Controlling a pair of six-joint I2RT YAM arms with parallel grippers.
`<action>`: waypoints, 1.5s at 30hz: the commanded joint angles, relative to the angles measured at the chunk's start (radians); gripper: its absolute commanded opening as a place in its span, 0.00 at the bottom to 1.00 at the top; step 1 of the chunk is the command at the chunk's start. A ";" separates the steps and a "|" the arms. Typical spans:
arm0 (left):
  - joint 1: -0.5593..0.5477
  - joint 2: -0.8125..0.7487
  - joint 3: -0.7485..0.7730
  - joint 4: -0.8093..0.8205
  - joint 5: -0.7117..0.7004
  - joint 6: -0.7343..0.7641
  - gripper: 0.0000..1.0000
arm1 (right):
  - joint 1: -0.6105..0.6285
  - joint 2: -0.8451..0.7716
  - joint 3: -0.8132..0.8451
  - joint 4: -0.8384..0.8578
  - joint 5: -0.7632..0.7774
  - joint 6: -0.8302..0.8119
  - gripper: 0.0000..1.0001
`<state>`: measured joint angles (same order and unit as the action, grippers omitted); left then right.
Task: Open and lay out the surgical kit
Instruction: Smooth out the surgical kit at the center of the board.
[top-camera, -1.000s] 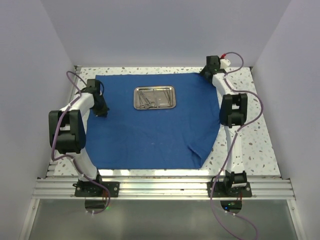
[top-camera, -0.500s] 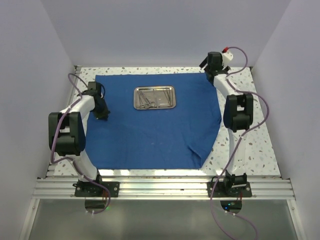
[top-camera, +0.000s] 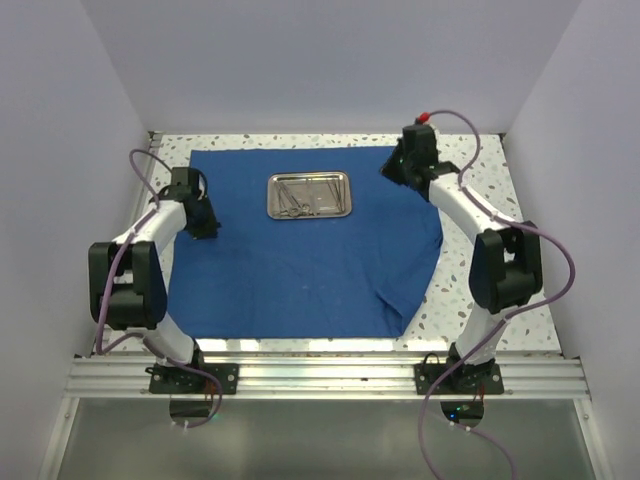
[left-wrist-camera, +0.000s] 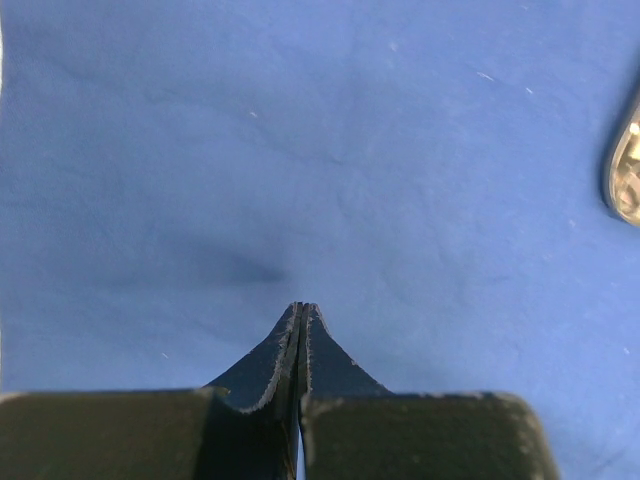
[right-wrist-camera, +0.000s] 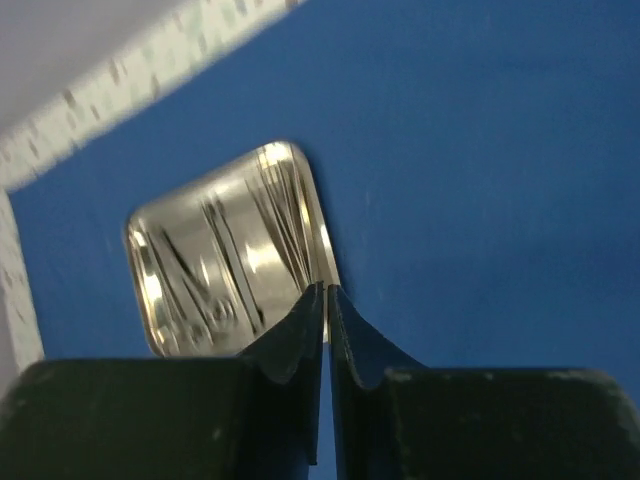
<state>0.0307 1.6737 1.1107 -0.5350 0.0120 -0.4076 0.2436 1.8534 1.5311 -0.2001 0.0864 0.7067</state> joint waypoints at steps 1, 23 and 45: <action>-0.003 -0.069 -0.051 0.085 0.055 -0.005 0.00 | 0.074 -0.117 -0.141 -0.194 -0.108 -0.018 0.08; -0.006 -0.085 -0.247 0.228 0.126 -0.040 0.00 | 0.341 -0.138 -0.532 -0.666 -0.123 0.025 0.00; -0.005 -0.049 -0.224 0.210 0.071 -0.046 0.00 | 0.200 -0.542 -0.513 -1.250 0.526 0.424 0.91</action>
<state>0.0299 1.6104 0.8654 -0.3531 0.1188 -0.4469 0.4820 1.3952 0.9752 -1.2781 0.4770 1.0470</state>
